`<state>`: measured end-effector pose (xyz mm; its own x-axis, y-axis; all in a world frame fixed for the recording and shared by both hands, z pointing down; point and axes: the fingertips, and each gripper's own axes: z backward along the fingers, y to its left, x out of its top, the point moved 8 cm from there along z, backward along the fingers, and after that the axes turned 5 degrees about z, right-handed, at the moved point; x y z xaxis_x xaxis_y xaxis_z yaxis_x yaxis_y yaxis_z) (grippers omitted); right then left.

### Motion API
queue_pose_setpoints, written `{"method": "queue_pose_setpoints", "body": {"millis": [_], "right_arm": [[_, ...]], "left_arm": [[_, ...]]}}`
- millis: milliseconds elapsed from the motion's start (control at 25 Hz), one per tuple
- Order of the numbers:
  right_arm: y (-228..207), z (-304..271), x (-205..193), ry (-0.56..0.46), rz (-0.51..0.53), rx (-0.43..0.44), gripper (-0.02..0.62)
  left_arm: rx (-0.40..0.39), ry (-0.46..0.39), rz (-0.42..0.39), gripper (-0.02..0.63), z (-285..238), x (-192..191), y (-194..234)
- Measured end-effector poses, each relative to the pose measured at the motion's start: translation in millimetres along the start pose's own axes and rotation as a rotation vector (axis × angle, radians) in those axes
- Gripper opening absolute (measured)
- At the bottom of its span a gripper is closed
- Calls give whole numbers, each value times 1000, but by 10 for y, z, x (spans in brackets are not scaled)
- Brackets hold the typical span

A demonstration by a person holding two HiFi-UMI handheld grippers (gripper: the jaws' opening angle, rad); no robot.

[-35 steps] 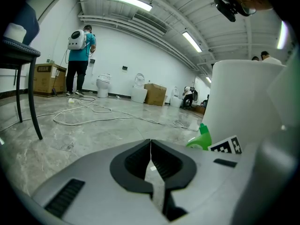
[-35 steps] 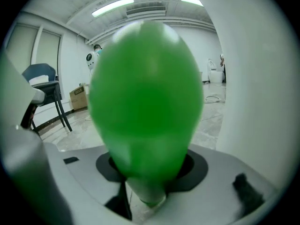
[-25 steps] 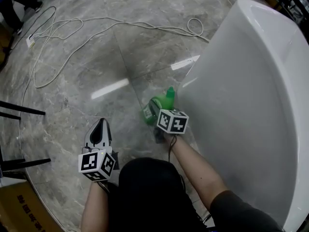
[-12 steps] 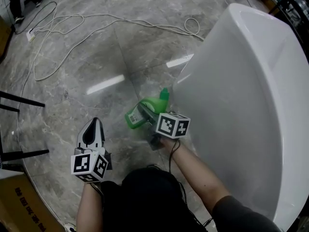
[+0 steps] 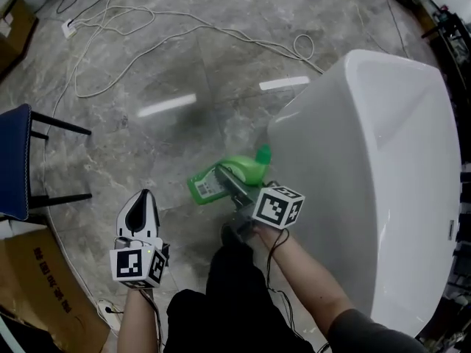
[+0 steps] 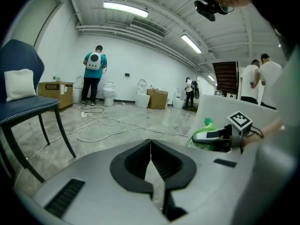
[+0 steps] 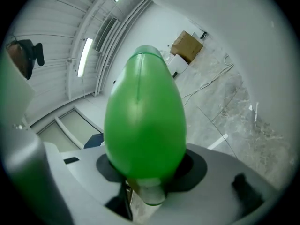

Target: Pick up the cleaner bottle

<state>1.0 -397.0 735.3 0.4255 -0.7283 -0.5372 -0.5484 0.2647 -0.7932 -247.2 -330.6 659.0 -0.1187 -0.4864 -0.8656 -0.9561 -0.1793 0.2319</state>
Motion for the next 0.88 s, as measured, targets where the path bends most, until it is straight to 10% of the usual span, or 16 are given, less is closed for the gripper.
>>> {"method": "queue_pose_setpoints", "body": {"millis": [880], "right_arm": [[3038, 1615, 419, -4, -134, 68, 192]], "left_arm": [[9, -19, 84, 15, 2645, 1761, -878]]}}
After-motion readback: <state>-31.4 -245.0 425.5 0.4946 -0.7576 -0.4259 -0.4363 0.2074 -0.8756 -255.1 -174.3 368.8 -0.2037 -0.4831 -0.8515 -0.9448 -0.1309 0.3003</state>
